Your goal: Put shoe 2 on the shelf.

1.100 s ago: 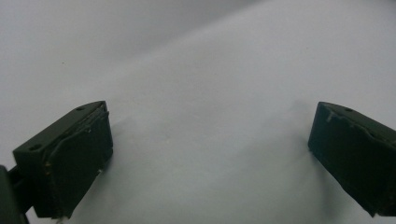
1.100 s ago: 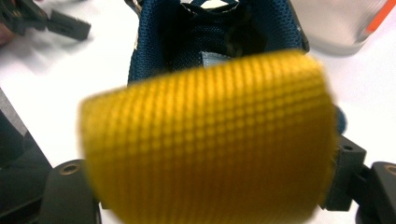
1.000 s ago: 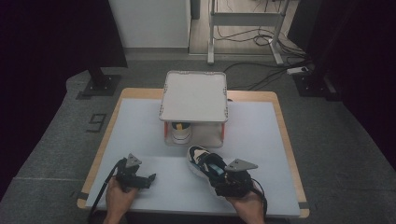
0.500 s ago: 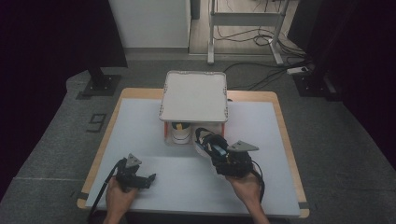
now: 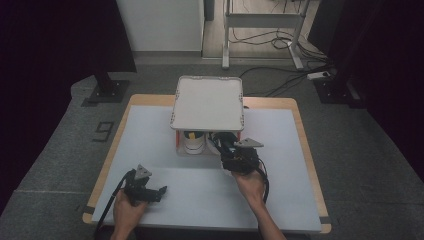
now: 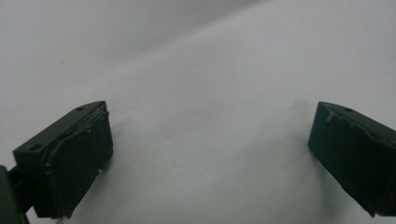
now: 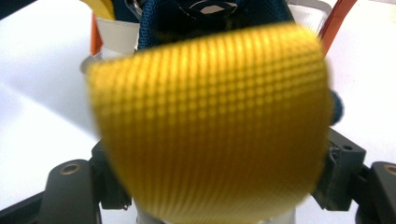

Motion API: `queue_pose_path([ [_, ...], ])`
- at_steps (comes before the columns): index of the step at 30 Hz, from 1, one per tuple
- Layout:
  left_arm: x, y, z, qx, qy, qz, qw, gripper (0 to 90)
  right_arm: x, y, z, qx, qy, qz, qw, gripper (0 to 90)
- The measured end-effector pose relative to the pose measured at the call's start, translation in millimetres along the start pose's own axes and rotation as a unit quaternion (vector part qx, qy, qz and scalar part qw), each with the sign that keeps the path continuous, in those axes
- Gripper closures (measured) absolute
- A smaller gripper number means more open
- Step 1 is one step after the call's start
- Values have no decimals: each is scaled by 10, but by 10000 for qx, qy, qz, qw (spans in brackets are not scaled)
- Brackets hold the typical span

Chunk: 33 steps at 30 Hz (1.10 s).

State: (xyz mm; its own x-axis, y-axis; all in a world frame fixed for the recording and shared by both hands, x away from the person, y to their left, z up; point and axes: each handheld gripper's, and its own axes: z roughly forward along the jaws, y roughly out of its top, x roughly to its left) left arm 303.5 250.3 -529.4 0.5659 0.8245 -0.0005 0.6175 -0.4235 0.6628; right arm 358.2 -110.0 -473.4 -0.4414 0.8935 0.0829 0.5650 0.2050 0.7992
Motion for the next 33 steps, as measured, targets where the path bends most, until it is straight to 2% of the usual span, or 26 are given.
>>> queue_pose_path([
  [2, 0, 0, 0, -1, -1, 0, 10000, 0, -2, -4, 27, -8, -39, 9, 10000, 232],
  [3, 0, 0, 0, 0, -3, 1, 10000, 0, -8, -16, 84, -2, -164, 51, 9999, 231],
  [6, -1, 0, 0, -6, 0, -5, 10000, 0, -26, -40, 151, 14, -259, 118, 9996, 227],
  [9, 0, 0, 0, -7, 4, -3, 10000, 0, -35, -60, 180, 19, -244, 190, 9995, 216],
  [12, -1, -1, 0, -7, 1, -4, 10000, 0, -3, -57, 212, 279, -263, 38, 9993, 192],
  [13, -1, 0, 0, -7, 3, -1, 10000, 0, 8, -59, 211, 321, -271, -49, 9991, 186],
  [15, -1, 0, 0, -2, -1, -2, 10000, 0, 15, -58, 212, 365, -265, -72, 9990, 170],
  [16, -1, 0, -1, -2, 0, -1, 10000, 0, 14, -57, 212, 440, -148, -31, 9989, 128],
  [19, -1, -1, -1, -5, 0, 0, 10000, 0, 15, -78, 164, 489, -10, -186, 9986, 119],
  [23, -1, 0, -1, -5, -1, 0, 10000, 0, -37, -143, 23, 461, 319, -93, 9984, 121],
  [26, -1, 0, -1, -2, -2, -1, 10000, 0, -56, -196, -99, 395, 517, -41, 9979, 192],
  [28, 0, 0, -1, -1, -2, -1, 10000, 0, -41, -216, -152, 346, 561, -91, 9978, 244],
  [31, -1, 0, -1, -3, -2, -2, 10000, 0, 1, -211, -139, 293, 669, -127, 9973, 282],
  [33, -1, 0, -1, -2, -2, -3, 10000, 0, 43, -197, -95, 304, 628, -189, 9974, 280],
])
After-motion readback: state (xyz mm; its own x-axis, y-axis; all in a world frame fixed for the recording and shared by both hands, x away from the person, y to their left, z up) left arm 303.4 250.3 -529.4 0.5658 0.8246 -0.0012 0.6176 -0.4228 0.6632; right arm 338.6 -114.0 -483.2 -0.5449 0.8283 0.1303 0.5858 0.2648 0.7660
